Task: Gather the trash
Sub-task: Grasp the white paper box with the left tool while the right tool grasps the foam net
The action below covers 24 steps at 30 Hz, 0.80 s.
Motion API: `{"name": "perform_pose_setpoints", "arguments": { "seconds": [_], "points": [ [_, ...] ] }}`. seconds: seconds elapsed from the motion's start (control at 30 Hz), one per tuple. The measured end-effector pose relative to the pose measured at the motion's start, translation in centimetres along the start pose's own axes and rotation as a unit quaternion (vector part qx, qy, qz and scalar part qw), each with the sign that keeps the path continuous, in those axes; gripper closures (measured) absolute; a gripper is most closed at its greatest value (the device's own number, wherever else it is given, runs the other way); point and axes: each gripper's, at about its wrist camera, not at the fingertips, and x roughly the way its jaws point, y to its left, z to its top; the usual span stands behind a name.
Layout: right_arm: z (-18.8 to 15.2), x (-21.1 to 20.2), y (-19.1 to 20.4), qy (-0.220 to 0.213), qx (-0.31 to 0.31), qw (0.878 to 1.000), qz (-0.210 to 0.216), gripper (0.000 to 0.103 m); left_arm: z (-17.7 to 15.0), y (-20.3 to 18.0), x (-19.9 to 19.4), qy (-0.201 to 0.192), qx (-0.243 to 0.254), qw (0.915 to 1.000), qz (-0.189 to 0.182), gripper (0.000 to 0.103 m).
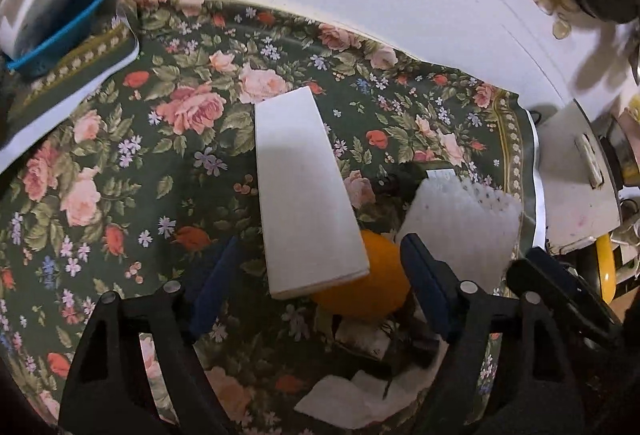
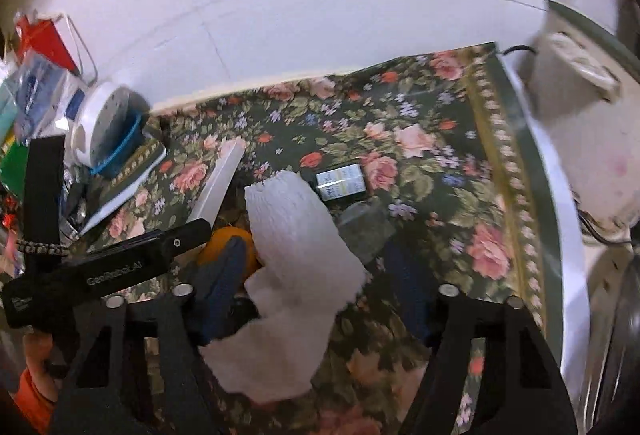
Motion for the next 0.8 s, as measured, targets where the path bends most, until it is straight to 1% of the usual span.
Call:
{"name": "perform_pose_setpoints", "arguments": {
  "seconds": [0.03,0.07,0.1,0.17,0.23,0.27,0.33,0.43,0.53,0.57,0.63,0.8],
  "points": [
    [0.2,0.6,0.1,0.004,-0.003,1.000,0.001,0.042,0.0,0.1,0.2,0.003,-0.002,1.0000,-0.003,0.023],
    [0.3,1.1,0.2,0.008,-0.004,1.000,0.003,0.043,0.0,0.2,0.5,0.007,-0.003,1.0000,-0.006,0.026],
    [0.4,1.7,0.2,0.012,-0.003,1.000,0.005,0.045,0.1,0.3,0.7,0.009,-0.005,0.9999,-0.009,0.030],
    [0.6,2.6,0.2,0.021,-0.002,1.000,0.009,0.049,0.0,0.4,1.1,0.011,-0.008,0.9998,-0.014,0.033],
    [0.7,3.4,0.2,0.030,0.000,0.999,0.014,0.058,0.0,0.4,1.2,0.009,-0.008,0.9998,-0.017,0.038],
    [0.7,3.6,0.1,0.033,0.001,0.999,0.018,0.060,0.0,0.3,1.2,0.007,-0.007,0.9998,-0.016,0.041],
    [0.7,3.7,0.2,0.034,-0.001,0.999,0.021,0.070,0.1,0.1,1.1,0.000,0.003,1.0000,-0.009,0.048],
    [0.5,3.2,0.4,0.026,-0.010,0.999,0.024,0.075,0.1,-0.1,1.1,-0.005,0.014,0.9999,0.000,0.048],
    [0.5,2.6,0.6,0.017,-0.017,0.999,0.024,0.079,-0.1,-0.3,0.8,-0.017,0.026,0.9994,0.014,0.050],
    [0.4,2.0,0.6,0.009,-0.019,1.000,0.023,0.079,-0.2,-0.5,0.5,-0.023,0.035,0.9989,0.022,0.053],
    [0.4,1.1,0.5,-0.002,-0.018,1.000,0.025,0.080,-0.3,-0.8,-0.1,-0.029,0.043,0.9984,0.023,0.053],
    [0.4,-2.7,-0.1,-0.037,-0.012,0.999,0.030,0.080,-0.9,-2.5,-3.3,-0.069,0.069,0.9947,0.032,0.053]
  ]
}}
